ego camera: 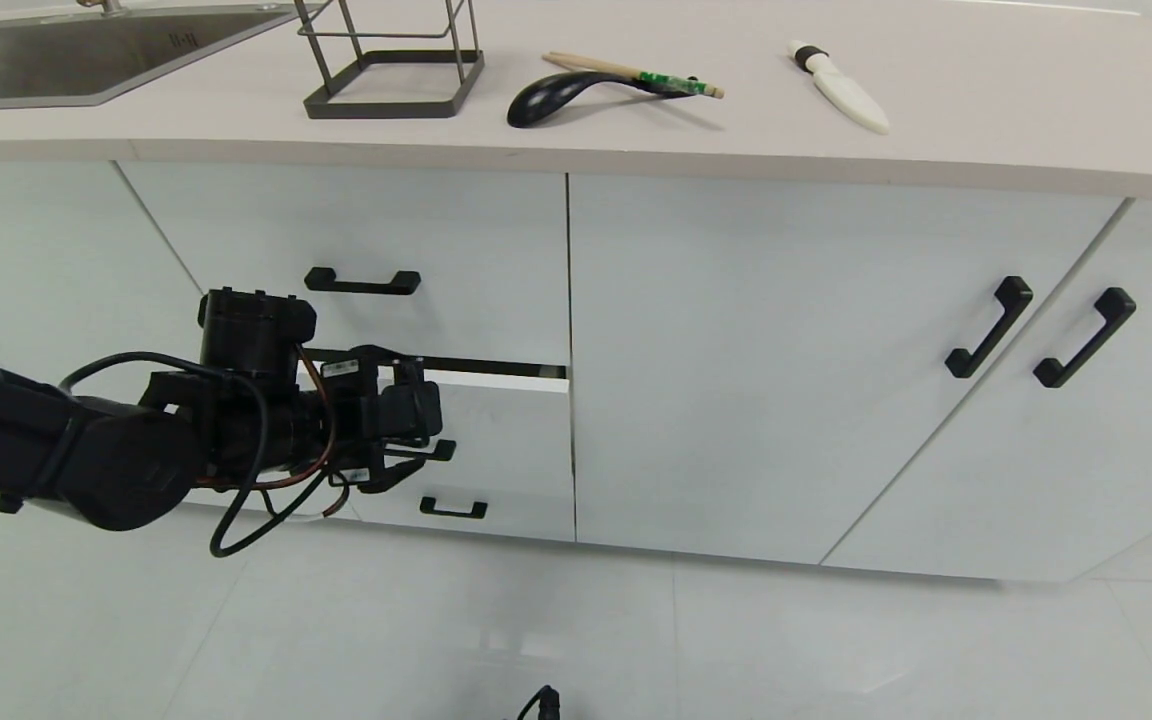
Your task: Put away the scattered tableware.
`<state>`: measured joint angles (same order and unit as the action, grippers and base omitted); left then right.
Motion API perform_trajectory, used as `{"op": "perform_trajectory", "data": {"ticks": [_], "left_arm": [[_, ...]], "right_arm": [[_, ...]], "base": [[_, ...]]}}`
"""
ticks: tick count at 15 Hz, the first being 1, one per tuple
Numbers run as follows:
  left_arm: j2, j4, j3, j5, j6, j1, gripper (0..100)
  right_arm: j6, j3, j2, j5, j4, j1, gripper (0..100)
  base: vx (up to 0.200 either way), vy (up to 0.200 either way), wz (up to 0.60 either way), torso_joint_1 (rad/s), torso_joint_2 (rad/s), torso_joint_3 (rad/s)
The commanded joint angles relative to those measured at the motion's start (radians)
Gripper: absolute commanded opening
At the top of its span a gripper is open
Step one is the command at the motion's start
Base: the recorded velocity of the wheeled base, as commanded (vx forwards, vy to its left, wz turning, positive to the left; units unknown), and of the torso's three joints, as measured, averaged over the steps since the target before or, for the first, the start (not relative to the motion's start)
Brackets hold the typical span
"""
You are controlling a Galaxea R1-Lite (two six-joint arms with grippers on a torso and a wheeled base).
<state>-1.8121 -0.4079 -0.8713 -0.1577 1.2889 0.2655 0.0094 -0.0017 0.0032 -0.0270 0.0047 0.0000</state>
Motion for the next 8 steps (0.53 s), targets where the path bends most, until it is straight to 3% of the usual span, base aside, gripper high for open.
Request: {"op": "perform_trajectory", "data": {"ticks": [1,8], "left_arm": [[-0.015,-0.014,-0.003,0.001,0.004,-0.029,100],[-0.058,-0.031,-0.014,0.001,0.004,-0.043,100]], "right_arm": [[0.0,0.0,0.001,-0.001,0.0,0.0,0],[0.0,0.0,0.001,-0.001,0.0,0.002,0]], "base": [[0.0,0.0,0.0,0.0,0.0,0.0],[0.0,0.0,0.0,0.0,0.0,0.0]]}}
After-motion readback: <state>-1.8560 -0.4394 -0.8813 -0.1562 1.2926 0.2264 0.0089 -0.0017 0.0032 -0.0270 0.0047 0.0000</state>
